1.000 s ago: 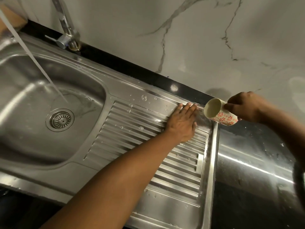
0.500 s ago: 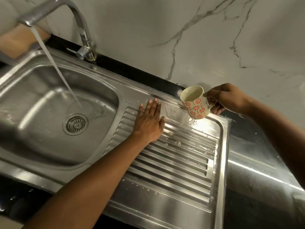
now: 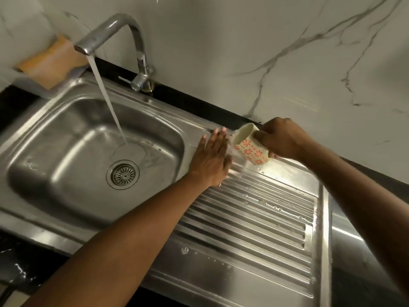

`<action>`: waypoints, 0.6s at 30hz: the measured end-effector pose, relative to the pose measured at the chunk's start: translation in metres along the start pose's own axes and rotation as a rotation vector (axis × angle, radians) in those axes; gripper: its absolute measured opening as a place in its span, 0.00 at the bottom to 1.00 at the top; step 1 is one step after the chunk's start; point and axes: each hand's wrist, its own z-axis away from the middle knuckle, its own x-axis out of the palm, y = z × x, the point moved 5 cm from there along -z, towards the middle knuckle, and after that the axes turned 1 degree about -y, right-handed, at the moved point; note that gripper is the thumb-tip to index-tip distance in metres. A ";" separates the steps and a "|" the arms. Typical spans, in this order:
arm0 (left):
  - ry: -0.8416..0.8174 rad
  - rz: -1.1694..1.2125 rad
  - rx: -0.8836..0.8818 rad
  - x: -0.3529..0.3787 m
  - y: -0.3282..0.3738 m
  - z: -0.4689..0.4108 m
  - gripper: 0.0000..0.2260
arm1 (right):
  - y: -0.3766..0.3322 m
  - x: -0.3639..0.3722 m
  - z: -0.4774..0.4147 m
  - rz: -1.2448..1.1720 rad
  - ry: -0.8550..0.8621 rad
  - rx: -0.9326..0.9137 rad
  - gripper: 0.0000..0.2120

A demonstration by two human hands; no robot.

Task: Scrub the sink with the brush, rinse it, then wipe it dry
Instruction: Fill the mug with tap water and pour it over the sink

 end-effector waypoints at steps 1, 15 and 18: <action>-0.019 0.008 -0.012 -0.002 -0.011 -0.002 0.31 | -0.012 0.002 -0.006 -0.009 0.008 -0.016 0.16; 0.003 0.016 -0.198 -0.024 -0.133 0.022 0.35 | -0.033 -0.001 -0.018 -0.312 0.008 0.115 0.12; 0.045 0.041 -0.168 -0.039 -0.141 0.012 0.34 | -0.053 0.000 -0.025 -0.057 0.022 0.088 0.13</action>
